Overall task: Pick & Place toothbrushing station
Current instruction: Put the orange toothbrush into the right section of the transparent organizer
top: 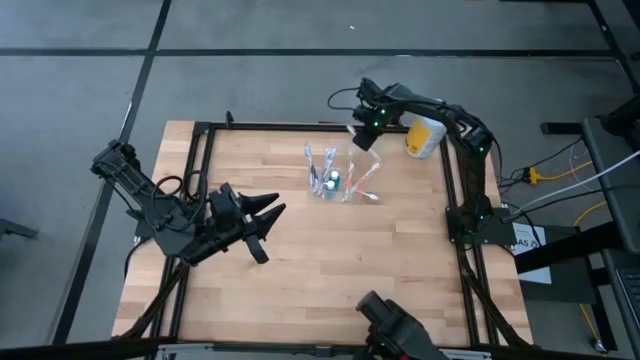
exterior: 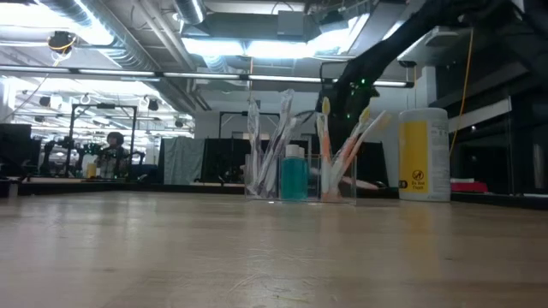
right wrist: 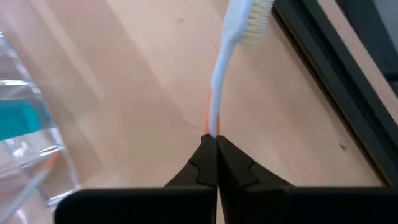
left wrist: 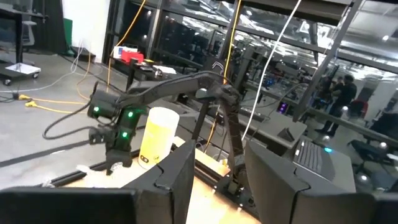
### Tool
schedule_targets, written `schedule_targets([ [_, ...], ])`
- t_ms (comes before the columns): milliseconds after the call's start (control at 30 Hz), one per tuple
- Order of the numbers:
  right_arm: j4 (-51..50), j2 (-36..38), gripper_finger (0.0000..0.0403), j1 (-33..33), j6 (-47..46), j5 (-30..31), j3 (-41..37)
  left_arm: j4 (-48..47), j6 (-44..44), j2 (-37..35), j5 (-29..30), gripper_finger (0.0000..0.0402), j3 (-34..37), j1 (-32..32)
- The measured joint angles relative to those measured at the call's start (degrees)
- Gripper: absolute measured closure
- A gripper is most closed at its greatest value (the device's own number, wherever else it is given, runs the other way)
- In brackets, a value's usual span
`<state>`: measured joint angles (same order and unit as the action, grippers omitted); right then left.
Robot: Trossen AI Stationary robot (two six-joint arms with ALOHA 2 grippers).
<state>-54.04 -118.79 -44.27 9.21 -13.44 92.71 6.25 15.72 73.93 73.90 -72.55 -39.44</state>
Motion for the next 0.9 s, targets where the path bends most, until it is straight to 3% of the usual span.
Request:
schedule_targets([
  [467,-1.6,10.9,0.0403,3.2,-1.5,-0.5,-0.7,-1.1,-1.2,0.0,0.0,0.0265,0.0,-0.3],
  [633,-1.1,10.5,0.0398,3.3,-1.1,-1.0,-2.2,-1.5,-1.5,0.0,0.0,0.0265,0.0,-0.4],
  [900,3.9,6.9,0.0307,3.6,-1.1,-2.2,-3.6,-1.0,0.0,0.0,0.0,0.0265,0.0,-0.8],
])
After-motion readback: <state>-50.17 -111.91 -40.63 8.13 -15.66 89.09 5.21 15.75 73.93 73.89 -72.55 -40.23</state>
